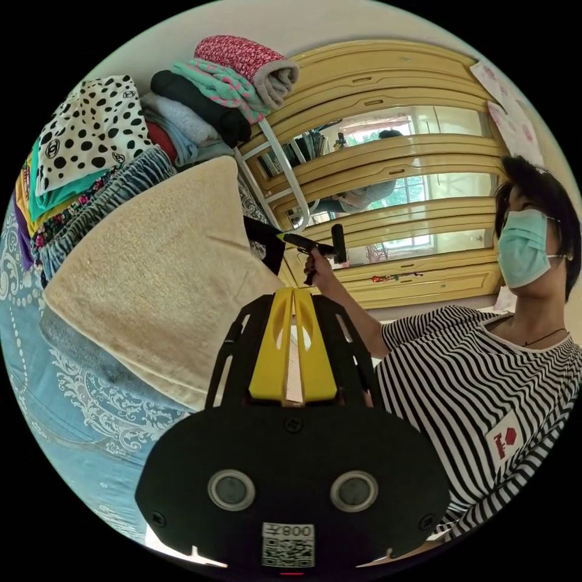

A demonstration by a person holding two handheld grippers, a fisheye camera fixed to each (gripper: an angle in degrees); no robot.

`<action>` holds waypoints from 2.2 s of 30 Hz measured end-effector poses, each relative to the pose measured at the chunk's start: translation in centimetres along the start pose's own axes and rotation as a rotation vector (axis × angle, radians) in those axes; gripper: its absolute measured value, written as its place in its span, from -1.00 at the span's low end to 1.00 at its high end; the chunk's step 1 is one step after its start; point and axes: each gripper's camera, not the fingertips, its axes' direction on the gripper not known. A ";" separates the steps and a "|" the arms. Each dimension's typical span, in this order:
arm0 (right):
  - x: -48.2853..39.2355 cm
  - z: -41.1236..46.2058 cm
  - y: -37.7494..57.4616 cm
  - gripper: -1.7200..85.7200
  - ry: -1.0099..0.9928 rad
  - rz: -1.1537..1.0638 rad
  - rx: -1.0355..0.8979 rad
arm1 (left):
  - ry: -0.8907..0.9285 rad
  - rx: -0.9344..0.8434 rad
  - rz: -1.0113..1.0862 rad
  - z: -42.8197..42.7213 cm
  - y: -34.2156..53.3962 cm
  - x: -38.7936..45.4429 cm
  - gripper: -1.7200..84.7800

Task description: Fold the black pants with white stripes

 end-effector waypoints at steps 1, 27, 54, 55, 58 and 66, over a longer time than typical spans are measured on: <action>-0.5 -0.9 0.5 -0.94 -0.029 0.005 0.037 | 0.019 0.010 0.010 -1.1 0.7 0.3 -0.96; -60.3 -8.5 29.9 -0.95 -0.287 -0.685 0.778 | 0.120 0.483 0.305 -38.7 32.1 8.6 -0.89; -98.5 45.1 51.2 -0.95 -0.923 -1.072 0.032 | -0.218 1.048 -0.167 -69.9 74.8 10.7 -0.93; -98.8 46.0 51.5 -0.95 -0.922 -1.077 0.021 | -0.196 1.050 -0.175 -70.0 75.3 10.9 -0.92; -100.0 49.6 52.7 -0.95 -0.906 -1.109 -0.017 | -0.106 1.024 -0.193 -68.8 75.3 11.2 -0.84; -101.7 53.9 54.3 -0.95 -0.899 -1.168 0.006 | 0.076 0.818 -0.177 -63.0 71.2 13.3 -0.70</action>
